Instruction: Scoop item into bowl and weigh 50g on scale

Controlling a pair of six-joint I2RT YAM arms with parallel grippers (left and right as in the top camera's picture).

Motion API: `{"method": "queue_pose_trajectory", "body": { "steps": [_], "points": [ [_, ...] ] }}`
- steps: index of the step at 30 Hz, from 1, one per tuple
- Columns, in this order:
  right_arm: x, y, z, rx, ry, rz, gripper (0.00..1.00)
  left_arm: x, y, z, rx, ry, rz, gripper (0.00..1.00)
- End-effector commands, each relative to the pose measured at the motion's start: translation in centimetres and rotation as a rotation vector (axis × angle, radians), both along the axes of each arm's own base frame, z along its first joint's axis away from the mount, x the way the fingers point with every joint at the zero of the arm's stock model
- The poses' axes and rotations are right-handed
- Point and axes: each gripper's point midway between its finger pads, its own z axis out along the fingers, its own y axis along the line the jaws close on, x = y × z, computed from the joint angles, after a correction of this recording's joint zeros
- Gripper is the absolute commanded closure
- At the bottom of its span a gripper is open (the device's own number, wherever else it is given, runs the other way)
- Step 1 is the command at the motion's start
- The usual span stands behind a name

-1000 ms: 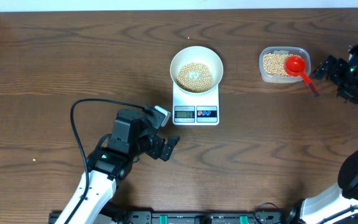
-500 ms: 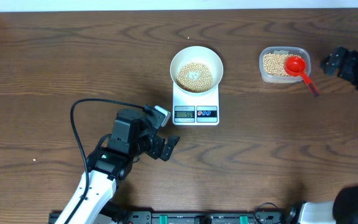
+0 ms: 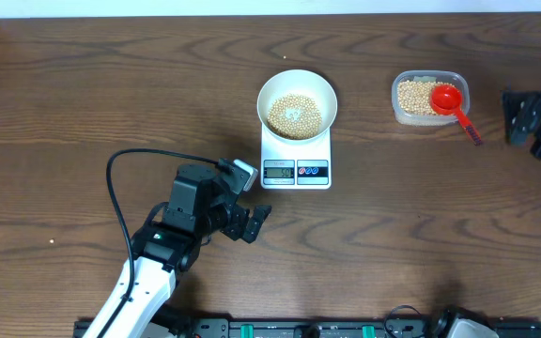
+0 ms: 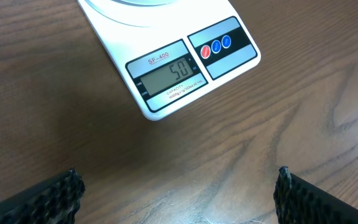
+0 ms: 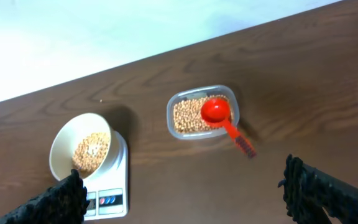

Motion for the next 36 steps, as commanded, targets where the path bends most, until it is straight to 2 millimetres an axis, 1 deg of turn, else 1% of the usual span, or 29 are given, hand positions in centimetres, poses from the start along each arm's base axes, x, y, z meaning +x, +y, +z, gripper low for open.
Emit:
{"method": "queue_pose_trajectory", "body": {
  "steps": [1, 5, 10, 16, 18, 20, 22, 25, 28, 31, 36],
  "points": [
    [-1.1, 0.8, 0.8, -0.013, -0.019, 0.024, 0.01, 0.0, 0.0, 0.0, -0.006, 0.004, 0.008, 0.0],
    [-1.6, 1.0, 0.3, 0.011, 0.009, 0.018, 0.01, 0.0, 0.0, 0.0, -0.006, 0.004, 0.008, 0.0],
    [-1.8, 0.2, -1.5, 0.008, 0.095, -0.023, 0.01, 0.0, 0.0, 0.0, -0.006, 0.004, 0.008, 0.0],
    [-2.0, -0.5, -1.6, -0.02, 0.103, -0.058, 0.01, 0.0, 0.0, 0.0, -0.006, 0.004, 0.007, 0.0],
    [-2.0, -1.4, -1.7, -0.052, 0.109, -0.093, 0.01, 0.0, 0.0, 0.0, -0.006, 0.004, 0.008, 0.0],
    [-2.1, -1.6, -1.7, -0.095, 0.094, -0.091, 0.01, 0.0, 0.0, 0.0, -0.006, 0.004, 0.008, 0.01],
    [-2.0, -1.3, -1.8, -0.149, 0.067, -0.059, 0.01, 0.0, 0.0, 0.0, -0.006, 0.004, 0.008, 0.0],
    [-2.2, -0.2, -2.2, -0.255, -0.018, -0.008, 0.01, 0.0, 0.0, 0.0, -0.006, 0.004, 0.008, 0.0],
    [-2.7, 0.8, -3.6, -0.307, -0.12, 0.003, 0.01, 0.0, 0.0, 0.0, -0.006, 0.004, 0.008, 0.0],
    [-3.3, 2.2, -6.2, -0.321, -0.23, 0.034, 0.01, 0.0, 0.0, 0.0, -0.006, 0.004, 0.008, 0.0],
    [-4.1, 3.4, -9.4, -0.325, -0.375, 0.045, 0.01, 0.0, 0.0, 0.0, -0.006, 0.004, 0.008, 0.0]
  ]
}}
